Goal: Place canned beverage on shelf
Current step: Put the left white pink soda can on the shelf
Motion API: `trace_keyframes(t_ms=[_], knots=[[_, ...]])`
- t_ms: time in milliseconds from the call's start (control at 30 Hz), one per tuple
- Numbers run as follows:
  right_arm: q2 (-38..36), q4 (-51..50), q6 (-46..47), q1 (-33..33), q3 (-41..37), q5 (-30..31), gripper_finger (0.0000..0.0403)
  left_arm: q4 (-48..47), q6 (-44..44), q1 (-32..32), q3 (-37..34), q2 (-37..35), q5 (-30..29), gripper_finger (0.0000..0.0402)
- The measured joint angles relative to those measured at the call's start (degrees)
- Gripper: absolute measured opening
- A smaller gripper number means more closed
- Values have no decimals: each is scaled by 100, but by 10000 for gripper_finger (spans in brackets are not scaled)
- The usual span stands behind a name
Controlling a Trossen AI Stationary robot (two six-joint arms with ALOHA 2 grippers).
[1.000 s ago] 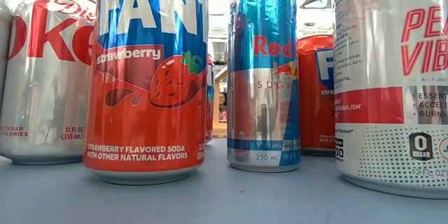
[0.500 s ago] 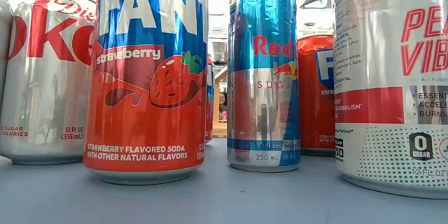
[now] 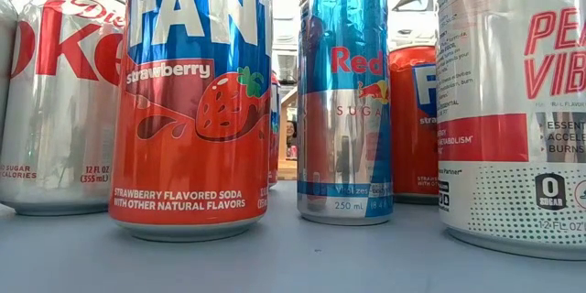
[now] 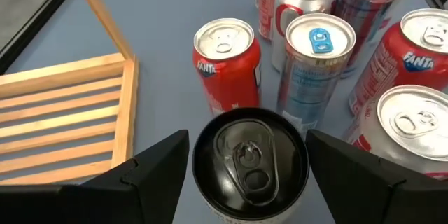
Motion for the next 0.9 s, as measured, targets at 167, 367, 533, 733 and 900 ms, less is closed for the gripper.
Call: trace_keyframes(t_ms=[167, 367, 533, 733, 900], knots=[[0, -4, 2, 0, 0, 0, 274, 52, -142, 5, -148, -4, 6, 275], [-1, -4, 5, 0, 0, 0, 274, 78, -93, 9, -150, -4, 130, 275], [0, -4, 7, 0, 0, 0, 274, 57, -188, 12, -150, -2, 250, 270], [0, -5, 9, 0, 0, 0, 274, -21, -269, 12, -150, 1, 288, 259], [-1, -6, 16, 0, 0, 0, 274, -138, -441, 11, -150, 15, 280, 258]])
